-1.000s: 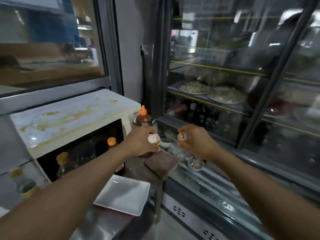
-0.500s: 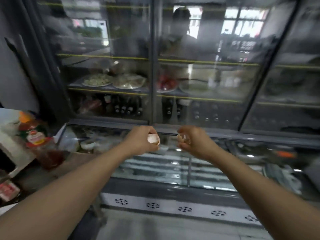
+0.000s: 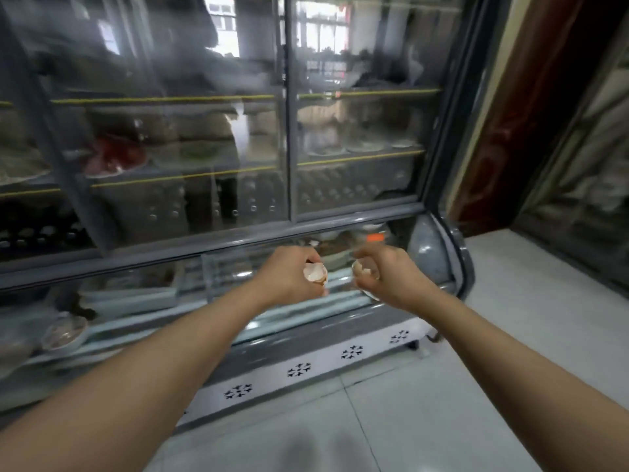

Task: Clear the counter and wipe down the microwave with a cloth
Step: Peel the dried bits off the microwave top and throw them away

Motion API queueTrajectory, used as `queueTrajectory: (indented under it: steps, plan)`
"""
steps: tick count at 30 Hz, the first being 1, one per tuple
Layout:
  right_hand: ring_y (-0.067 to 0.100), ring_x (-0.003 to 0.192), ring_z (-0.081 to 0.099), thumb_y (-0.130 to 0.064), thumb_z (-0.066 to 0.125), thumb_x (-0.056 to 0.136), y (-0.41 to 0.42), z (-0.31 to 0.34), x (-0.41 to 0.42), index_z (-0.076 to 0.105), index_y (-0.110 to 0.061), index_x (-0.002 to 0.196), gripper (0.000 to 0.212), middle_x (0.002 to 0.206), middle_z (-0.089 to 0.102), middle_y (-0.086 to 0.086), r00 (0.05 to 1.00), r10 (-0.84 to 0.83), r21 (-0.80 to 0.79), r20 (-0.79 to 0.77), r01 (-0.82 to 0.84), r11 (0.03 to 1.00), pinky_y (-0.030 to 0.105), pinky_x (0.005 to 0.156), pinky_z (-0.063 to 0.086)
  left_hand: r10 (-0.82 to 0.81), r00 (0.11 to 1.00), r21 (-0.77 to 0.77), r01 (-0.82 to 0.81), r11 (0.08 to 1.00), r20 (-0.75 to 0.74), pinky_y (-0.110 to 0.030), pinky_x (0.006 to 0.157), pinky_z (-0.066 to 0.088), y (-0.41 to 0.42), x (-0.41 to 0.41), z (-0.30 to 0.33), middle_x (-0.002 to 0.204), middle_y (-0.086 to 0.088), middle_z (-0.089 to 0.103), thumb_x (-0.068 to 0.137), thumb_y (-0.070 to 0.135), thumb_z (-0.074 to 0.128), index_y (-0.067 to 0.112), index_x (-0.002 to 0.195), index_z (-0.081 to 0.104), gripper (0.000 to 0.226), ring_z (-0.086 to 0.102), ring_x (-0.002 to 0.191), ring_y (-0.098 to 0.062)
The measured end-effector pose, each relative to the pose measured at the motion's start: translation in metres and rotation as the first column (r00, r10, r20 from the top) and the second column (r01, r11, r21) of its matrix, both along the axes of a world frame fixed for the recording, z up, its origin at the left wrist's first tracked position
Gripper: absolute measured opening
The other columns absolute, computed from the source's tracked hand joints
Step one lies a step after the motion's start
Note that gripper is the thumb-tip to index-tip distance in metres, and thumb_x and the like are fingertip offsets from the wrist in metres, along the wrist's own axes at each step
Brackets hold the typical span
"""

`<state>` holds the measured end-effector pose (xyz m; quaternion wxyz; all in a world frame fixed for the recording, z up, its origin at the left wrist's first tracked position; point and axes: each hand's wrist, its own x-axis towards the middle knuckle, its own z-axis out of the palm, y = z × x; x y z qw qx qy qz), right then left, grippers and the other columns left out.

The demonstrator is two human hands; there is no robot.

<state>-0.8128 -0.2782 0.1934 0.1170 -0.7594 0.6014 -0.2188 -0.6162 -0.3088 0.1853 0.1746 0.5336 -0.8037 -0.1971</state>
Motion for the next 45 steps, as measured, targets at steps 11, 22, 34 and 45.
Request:
queueTrajectory:
  steps: [11, 22, 34, 45]
  plan:
    - [0.024, 0.109, 0.056, -0.027, 0.069, 0.081, 0.062, -0.021, -0.203, 0.059, -0.014, 0.12, 0.042, 0.121, 0.062, 0.006, 0.914, -0.405, 0.023, -0.022, 0.406, 0.914, 0.022, 0.082, 0.038, -0.367, 0.93, 0.03, 0.367, 0.93, 0.003, -0.027, 0.078, 0.044, -0.006, -0.222, -0.018, 0.104, 0.006, 0.063, 0.064, 0.039, 0.08, 0.024, 0.105, 0.063, 0.047, 0.057, 0.098, -0.015]
    - [0.023, 0.112, 0.056, -0.032, 0.069, 0.082, 0.03, -0.016, -0.344, 0.057, -0.015, 0.122, 0.045, 0.123, 0.061, 0.004, 0.787, -0.616, 0.05, -0.032, 0.617, 0.785, 0.033, 0.089, 0.047, -0.568, 0.823, 0.021, 0.568, 0.822, -0.007, -0.024, 0.079, 0.042, -0.079, -0.396, -0.018, 0.11, 0.005, 0.064, 0.067, 0.037, 0.079, 0.023, 0.11, 0.062, 0.048, 0.057, 0.1, -0.012]
    - [0.021, 0.11, 0.055, -0.031, 0.069, 0.082, -0.039, -0.012, -0.492, 0.055, -0.017, 0.123, 0.044, 0.123, 0.059, 0.003, 0.661, -0.75, 0.082, -0.016, 0.748, 0.658, 0.03, 0.088, 0.047, -0.685, 0.728, 0.025, 0.685, 0.728, 0.0, -0.025, 0.076, 0.042, -0.177, -0.575, -0.004, 0.107, 0.007, 0.064, 0.066, 0.04, 0.08, 0.025, 0.107, 0.062, 0.048, 0.056, 0.095, -0.012]
    - [0.02, 0.111, 0.054, -0.029, 0.069, 0.083, -0.1, -0.024, -0.673, 0.055, -0.018, 0.124, 0.045, 0.124, 0.057, 0.003, 0.674, -0.739, 0.064, 0.013, 0.737, 0.673, 0.03, 0.092, 0.046, -0.67, 0.742, 0.041, 0.67, 0.741, -0.02, -0.022, 0.069, 0.043, -0.235, -0.749, -0.017, 0.101, 0.009, 0.064, 0.065, 0.039, 0.081, 0.026, 0.104, 0.063, 0.045, 0.057, 0.09, -0.011]
